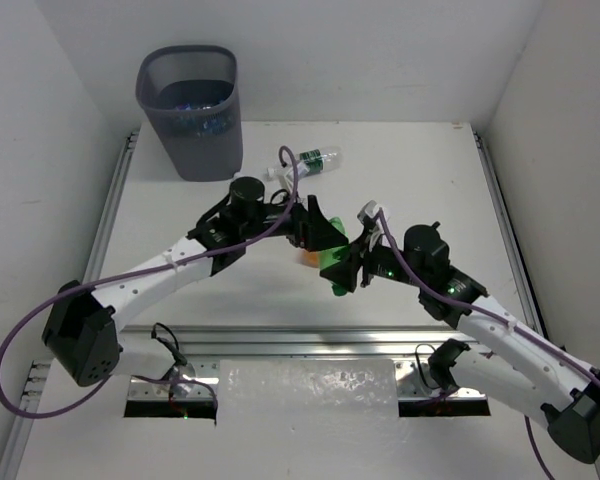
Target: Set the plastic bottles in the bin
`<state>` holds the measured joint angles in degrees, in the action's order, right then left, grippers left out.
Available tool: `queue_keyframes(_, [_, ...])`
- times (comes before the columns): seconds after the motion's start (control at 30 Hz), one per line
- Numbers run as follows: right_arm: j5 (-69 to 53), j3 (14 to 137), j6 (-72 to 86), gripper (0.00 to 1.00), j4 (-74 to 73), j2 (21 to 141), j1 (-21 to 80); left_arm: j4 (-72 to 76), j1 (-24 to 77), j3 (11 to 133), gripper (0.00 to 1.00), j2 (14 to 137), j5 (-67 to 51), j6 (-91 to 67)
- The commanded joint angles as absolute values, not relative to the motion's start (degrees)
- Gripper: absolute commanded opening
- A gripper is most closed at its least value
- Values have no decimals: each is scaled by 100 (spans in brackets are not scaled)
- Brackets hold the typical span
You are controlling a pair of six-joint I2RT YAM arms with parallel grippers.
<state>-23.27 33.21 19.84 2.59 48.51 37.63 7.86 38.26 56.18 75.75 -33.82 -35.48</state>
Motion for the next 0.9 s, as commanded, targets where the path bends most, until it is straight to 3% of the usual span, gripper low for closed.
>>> queue_keyframes(0.0, [-3129, 3945, 1828, 19, 783, 4878, 3788, 1362, 4043, 6003, 77, 7804, -3805, -3647])
queue_keyframes(0.07, [-3120, 4235, 1767, 19, 598, 5009, 3788, 1537, 4060, 5994, 64, 7866, -3937, -3726])
queue_keyframes(0.1, [-3103, 4297, 1732, 20, 563, 5036, 3788, 1564, 4078, 6046, 32, 7858, -3937, -3709])
queue_keyframes(0.13, [-3007, 4359, 1705, 26, 528, 5027, 3788, 1338, 4078, 6108, 9, 7857, -3816, -3665])
queue_keyframes(0.17, [-2875, 4351, 1749, 39, 527, 4993, 3788, 1075, 4069, 6213, 0, 7840, -3353, -3482])
queue_keyframes(0.2, [-2648, 4316, 1793, 94, 527, 4940, 3788, 803, 4078, 6344, 0, 7796, -3009, -3367])
queue_keyframes(0.23, [-2350, 4237, 1819, 99, 432, 4826, 3788, 182, 4069, 6650, 0, 7761, -2536, -3253])
queue_keyframes(0.37, [377, 4184, 1889, 99, -534, 4667, 3779, -1614, 3693, 8056, 0, 7812, 798, -2909])
queue_keyframes(0.5, [1475, 4052, 2048, 99, -1195, 4632, 3648, -2337, 2211, 9855, 0, 8401, 1520, -2962])
queue_keyframes(0.67, [1178, 3981, 2039, 99, -1275, 4921, 3393, -2575, 1320, 11852, 3, 9894, 2500, -2498])
queue_keyframes(0.73, [881, 4008, 2030, 99, -1196, 5088, 3314, -2558, 1161, 13048, 11, 10909, 2977, -1955])
queue_keyframes(0.83, [432, 4078, 2135, 99, -1038, 5492, 3226, -1753, 853, 14035, 48, 11958, 3461, -996])
queue_keyframes(0.87, [300, 4122, 2197, 99, -1020, 5624, 3208, -1331, 766, 14027, 70, 12110, 3524, -706])
